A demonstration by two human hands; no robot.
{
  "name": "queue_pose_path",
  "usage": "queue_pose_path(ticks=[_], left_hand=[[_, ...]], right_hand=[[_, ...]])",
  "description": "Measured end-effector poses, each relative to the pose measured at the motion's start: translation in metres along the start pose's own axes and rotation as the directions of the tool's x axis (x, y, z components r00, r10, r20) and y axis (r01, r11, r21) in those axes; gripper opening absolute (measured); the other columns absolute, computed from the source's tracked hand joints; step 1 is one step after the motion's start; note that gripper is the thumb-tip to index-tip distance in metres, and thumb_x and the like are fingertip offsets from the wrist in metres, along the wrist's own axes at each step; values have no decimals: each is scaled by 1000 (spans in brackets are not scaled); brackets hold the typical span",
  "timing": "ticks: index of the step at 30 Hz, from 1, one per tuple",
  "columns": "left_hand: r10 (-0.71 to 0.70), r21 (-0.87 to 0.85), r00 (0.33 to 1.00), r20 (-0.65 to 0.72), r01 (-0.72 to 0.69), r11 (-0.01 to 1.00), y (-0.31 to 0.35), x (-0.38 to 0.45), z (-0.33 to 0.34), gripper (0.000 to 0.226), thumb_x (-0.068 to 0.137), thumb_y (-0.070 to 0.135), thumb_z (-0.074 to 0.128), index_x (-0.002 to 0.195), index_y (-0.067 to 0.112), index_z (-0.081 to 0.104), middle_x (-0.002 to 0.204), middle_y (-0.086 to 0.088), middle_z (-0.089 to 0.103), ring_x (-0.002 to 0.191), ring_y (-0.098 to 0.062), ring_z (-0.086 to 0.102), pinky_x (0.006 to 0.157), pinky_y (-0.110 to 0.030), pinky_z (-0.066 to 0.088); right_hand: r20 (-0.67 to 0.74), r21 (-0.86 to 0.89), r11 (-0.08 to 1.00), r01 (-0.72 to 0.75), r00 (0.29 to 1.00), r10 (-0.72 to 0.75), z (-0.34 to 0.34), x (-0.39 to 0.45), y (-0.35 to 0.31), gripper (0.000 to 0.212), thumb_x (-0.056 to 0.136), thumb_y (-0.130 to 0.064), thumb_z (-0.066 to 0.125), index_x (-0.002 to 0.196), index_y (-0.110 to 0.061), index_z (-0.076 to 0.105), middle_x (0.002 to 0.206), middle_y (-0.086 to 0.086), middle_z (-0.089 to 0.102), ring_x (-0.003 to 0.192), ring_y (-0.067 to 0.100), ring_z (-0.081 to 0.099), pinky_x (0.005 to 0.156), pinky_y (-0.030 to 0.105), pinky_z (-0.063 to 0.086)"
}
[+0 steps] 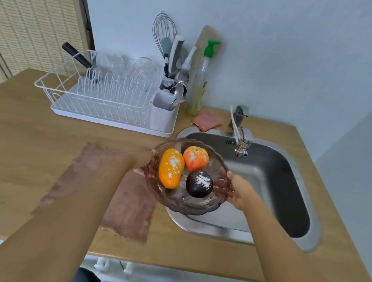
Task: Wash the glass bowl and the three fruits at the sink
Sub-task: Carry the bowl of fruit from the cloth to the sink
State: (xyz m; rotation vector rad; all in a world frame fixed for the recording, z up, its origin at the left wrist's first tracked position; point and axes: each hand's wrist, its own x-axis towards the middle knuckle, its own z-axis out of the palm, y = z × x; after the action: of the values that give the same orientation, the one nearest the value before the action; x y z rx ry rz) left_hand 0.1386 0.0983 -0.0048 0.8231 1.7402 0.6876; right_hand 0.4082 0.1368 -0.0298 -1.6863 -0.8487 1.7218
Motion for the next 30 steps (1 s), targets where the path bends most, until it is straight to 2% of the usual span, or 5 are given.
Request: queue_pose_path(ticks=[4, 8, 12, 17, 30], left_hand=[[45, -27, 999, 5, -44, 999, 15, 18, 34, 37, 104, 24, 35, 115, -1, 60, 102, -18, 64, 85, -24, 60, 76, -37, 54], [11, 68, 995, 101, -18, 998, 31, 33, 63, 28, 103, 19, 37, 115, 3, 57, 88, -11, 63, 69, -19, 62, 59, -30, 57], [-37, 152, 993, 111, 20, 988, 29, 55, 91, 34, 103, 19, 36, 128, 1, 50, 120, -24, 62, 100, -37, 67, 81, -41, 57], [-47, 268, 987, 157, 3, 964, 17, 78, 126, 34, 100, 22, 41, 123, -1, 51, 113, -15, 60, 111, -35, 60, 96, -42, 51], [-103, 382, 993, 50, 76, 921, -35, 113, 163, 33, 95, 12, 39, 116, -7, 56, 117, -26, 60, 103, -36, 59, 86, -41, 51]], right_hand=[[-54, 15, 1000, -11, 998, 12, -31, 12, -2, 26, 103, -26, 38, 110, -11, 58, 81, 10, 63, 70, 23, 60, 61, 33, 49], [-112, 22, 999, -27, 993, 29, -62, 28, -3, 29, 103, -26, 38, 113, -12, 61, 85, 11, 65, 73, 24, 63, 64, 35, 51], [-149, 29, 998, -60, 987, 63, -87, 47, 4, 32, 103, -28, 40, 114, -11, 64, 91, 13, 68, 78, 26, 65, 65, 36, 52], [-188, 43, 993, -110, 975, 116, -106, 73, 22, 33, 102, -29, 40, 116, -13, 64, 95, 14, 68, 79, 27, 65, 63, 35, 52], [-196, 30, 982, -187, 962, 190, -119, 104, 54, 27, 99, -22, 45, 113, -12, 66, 93, 13, 69, 77, 26, 64, 71, 36, 56]])
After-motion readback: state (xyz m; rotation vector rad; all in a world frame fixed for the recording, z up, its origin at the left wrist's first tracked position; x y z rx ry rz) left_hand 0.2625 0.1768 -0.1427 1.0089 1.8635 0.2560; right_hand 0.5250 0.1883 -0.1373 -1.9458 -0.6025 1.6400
